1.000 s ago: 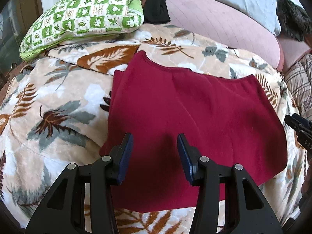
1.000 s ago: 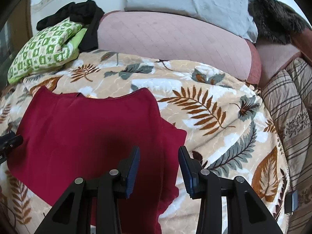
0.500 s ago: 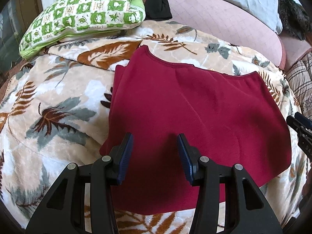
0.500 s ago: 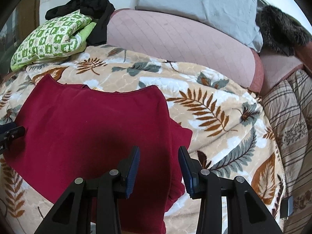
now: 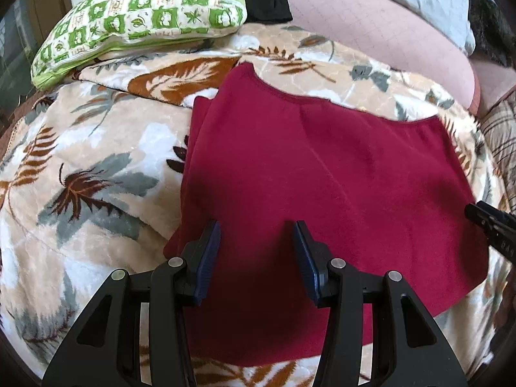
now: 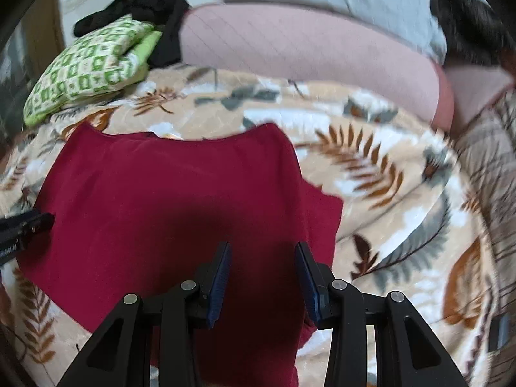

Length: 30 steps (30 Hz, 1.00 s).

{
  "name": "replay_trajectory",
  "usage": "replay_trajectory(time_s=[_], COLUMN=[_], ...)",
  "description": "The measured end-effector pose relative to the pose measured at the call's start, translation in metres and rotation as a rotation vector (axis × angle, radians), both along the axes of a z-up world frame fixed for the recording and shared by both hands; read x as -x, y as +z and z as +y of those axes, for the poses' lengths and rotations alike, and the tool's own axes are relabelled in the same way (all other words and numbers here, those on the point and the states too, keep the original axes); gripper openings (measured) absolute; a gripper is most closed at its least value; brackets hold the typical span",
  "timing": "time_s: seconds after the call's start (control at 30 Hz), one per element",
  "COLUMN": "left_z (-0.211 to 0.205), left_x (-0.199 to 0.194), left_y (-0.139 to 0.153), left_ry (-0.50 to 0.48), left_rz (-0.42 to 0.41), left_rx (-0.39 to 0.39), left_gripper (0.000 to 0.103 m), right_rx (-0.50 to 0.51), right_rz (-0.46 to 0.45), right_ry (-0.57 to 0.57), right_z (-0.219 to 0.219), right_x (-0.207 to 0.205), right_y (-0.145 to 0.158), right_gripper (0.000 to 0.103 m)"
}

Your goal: Fold small clothes

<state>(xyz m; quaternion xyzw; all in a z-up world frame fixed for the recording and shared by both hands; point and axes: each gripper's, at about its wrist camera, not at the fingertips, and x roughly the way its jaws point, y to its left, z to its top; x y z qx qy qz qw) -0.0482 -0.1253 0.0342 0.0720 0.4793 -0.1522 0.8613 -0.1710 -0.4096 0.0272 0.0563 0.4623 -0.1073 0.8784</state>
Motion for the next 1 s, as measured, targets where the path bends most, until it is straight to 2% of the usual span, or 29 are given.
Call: replay_trajectory(time_s=[0.07,0.13,0.2,0.27,0.33,0.43,0.53,0.63,0.73,0.77,0.9,1.0], left_z=[-0.001,-0.001,0.003,0.007,0.009,0.009,0.01,0.011,0.016,0.019,0.029,0.045], left_x=[-0.001,-0.002,-0.002,0.0,0.001,0.003,0.005,0.007,0.007,0.008,0.01,0.016], left_y=[-0.001,-0.001,0.002,0.006,0.007,0.009,0.011,0.012,0.014,0.015,0.022,0.029], left_ry=[-0.006,-0.008,-0.001,0.007,0.018,0.021,0.018,0.017,0.023,0.024,0.035,0.052], left_rz=[-0.003,0.001,0.003,-0.002,-0.002,0.001,-0.003,-0.006,-0.003,-0.002,-0.005,-0.006], left_rx=[-0.005,-0.002,0.016,0.028,0.034,0.037,0.04,0.042,0.056,0.064,0.082,0.125], left_gripper=[0.048,0.047,0.047,0.047,0.047,0.047,0.047,0.047,0.047,0.047,0.047,0.047], right_rx=[-0.088,-0.067,-0.103,-0.166,-0.142,-0.065,-0.087,-0.125,-0.151,-0.155,-0.15,-0.208], right_rz=[0.012,0.017,0.024,-0.033,-0.091,-0.081,-0.06,-0.023,0.079,0.075,0.072,0.043], right_ry=[-0.019,-0.047,-0.06,-0.059,-0.013,0.038,0.071,0.074,0.035,0.033,0.038,0.079], right_z=[-0.016,-0.022,-0.029,-0.03,-0.019,0.002,0.011,0.008,-0.005,-0.007,0.003,0.019], right_x=[-0.003,-0.002,0.0,0.008,0.013,0.005,-0.008,-0.025,-0.043,-0.043,-0.046,-0.052], right_y=[-0.012,-0.014,-0.012,0.001,0.02,0.032,0.028,0.012,-0.019,-0.021,-0.003,0.011], right_gripper=[0.039,0.039,0.039,0.039,0.039,0.039,0.039,0.039,0.04,0.04,0.041,0.042])
